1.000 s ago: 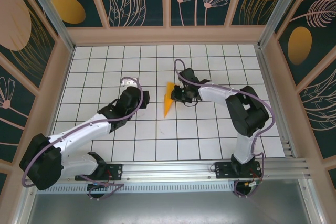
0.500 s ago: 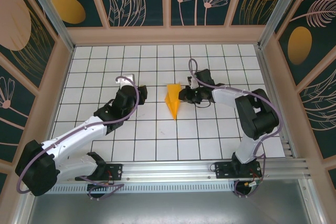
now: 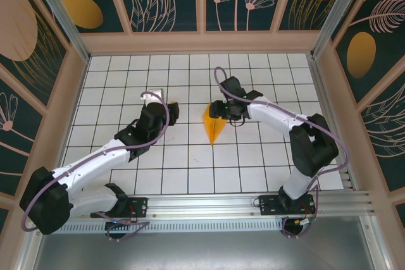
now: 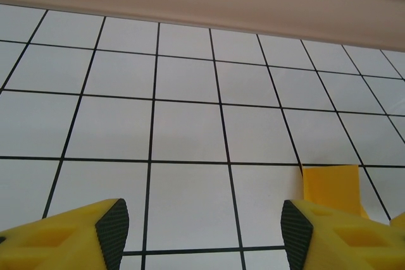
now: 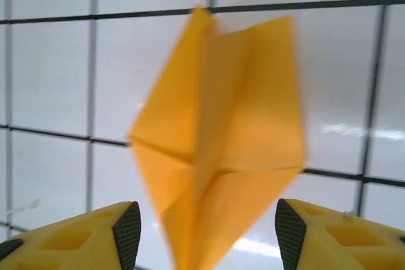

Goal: Fold a paper plane with a square sheet of paper (fold left side to right side)
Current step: Move the paper plane to the top-center of the table.

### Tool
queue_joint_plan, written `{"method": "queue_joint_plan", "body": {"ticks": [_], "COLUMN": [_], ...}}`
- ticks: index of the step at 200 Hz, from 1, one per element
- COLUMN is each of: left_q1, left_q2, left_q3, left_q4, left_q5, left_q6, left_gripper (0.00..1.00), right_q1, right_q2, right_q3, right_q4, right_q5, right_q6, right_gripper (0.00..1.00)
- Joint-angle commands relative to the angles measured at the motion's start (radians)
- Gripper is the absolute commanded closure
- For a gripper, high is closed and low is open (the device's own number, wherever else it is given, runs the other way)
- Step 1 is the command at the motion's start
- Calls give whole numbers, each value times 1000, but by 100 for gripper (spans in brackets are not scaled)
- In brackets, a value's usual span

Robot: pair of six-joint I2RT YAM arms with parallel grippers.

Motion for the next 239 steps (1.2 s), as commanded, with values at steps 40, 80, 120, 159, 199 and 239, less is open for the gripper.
{"method": "queue_joint_plan", "body": {"ticks": [40,80,120,159,199,239], "left_q1": [-1,-1,-2,-2,-2,-2], "left_q2": [15,17,24,24,23,28], "left_q3": [29,24,27,29,30,35], "left_q4": [44,44,39,33,31,36], "left_q5": [-10,-4,2,6,13,16], "left_q6": [-8,-18,-17,-17,-17,-18], "left_gripper": [31,31,30,30,30,28], "right_q1": [73,82,86,62,-7,-66], "right_q2": [93,148,184,206,293,440], "right_q3": [11,20,40,111,268,461], "right_q4": [-42,-23,-32,-70,-126,-192], "right_q5": [51,37,54,85,111,114], "right_q6": [105,106,90,29,-61,-115], "right_gripper": [38,45,67,96,96,96]}}
